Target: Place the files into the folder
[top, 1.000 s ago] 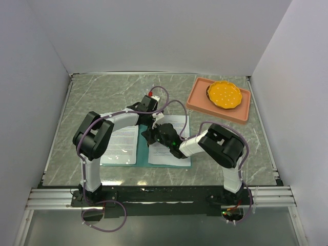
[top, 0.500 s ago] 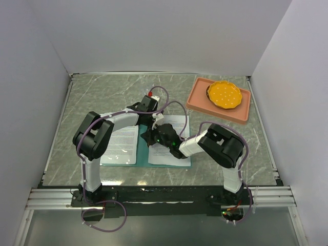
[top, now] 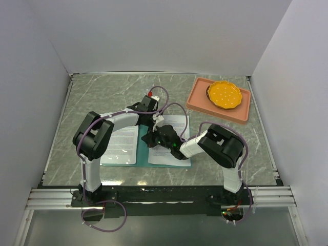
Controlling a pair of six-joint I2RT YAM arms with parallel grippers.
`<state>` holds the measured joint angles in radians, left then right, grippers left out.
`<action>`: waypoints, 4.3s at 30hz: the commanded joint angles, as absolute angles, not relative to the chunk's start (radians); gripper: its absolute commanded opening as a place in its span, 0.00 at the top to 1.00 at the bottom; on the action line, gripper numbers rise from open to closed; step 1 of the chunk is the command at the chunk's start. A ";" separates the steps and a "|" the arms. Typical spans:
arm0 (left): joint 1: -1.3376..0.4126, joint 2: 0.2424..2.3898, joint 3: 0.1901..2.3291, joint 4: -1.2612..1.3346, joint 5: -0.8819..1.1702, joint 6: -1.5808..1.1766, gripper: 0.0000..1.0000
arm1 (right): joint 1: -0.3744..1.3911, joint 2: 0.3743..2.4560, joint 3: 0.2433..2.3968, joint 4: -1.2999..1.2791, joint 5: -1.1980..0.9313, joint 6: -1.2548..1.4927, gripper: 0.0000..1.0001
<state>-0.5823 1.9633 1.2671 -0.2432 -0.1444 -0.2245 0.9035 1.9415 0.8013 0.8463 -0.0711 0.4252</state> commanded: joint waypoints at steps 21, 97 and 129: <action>-0.591 2.049 1.227 -0.354 -0.169 -0.221 0.03 | 0.933 1.950 0.788 0.598 -0.077 0.416 1.00; -0.565 2.037 1.200 -0.353 -0.133 -0.206 0.01 | 0.865 2.112 0.660 0.692 -0.114 0.595 1.00; -0.563 2.006 1.181 -0.353 -0.117 -0.215 0.01 | 0.784 2.171 0.715 1.020 -0.340 0.886 1.00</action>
